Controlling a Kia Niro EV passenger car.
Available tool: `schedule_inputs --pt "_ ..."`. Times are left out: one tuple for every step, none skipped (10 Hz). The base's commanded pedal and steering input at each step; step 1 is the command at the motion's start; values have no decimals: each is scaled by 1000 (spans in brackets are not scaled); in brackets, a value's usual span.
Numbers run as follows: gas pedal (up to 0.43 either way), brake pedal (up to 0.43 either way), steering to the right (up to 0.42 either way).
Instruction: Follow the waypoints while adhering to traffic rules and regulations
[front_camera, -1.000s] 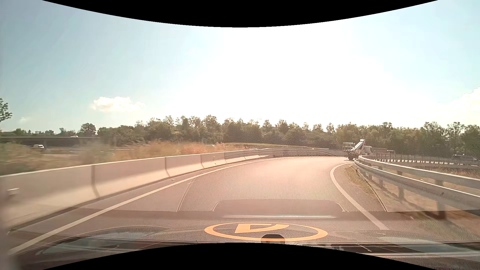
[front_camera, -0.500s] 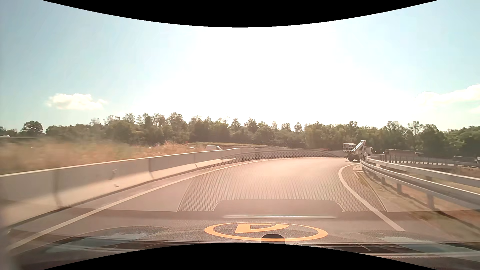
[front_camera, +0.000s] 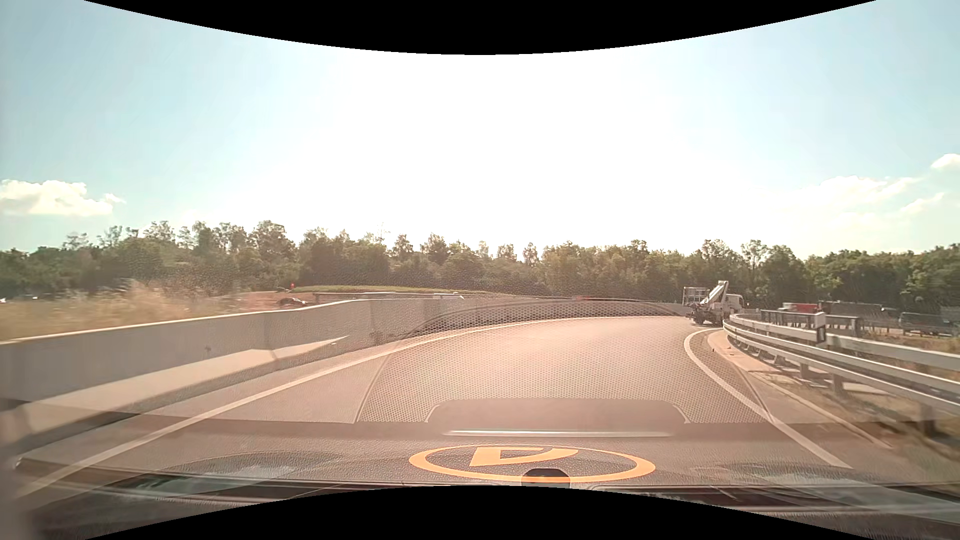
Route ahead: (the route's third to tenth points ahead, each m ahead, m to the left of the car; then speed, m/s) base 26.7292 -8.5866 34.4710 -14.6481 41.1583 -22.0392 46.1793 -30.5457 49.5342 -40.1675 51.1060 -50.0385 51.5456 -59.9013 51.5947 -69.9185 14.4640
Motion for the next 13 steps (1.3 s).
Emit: schedule_inputs --pt "118 0 105" --pt "118 0 105" --pt "118 0 105" --pt "118 0 105" --pt "118 0 105" --pt "118 0 105" --pt "118 0 105" --pt "118 0 105" --pt "118 0 104" --pt "118 0 103" --pt "118 0 100" --pt "130 0 99" --pt "130 0 99"
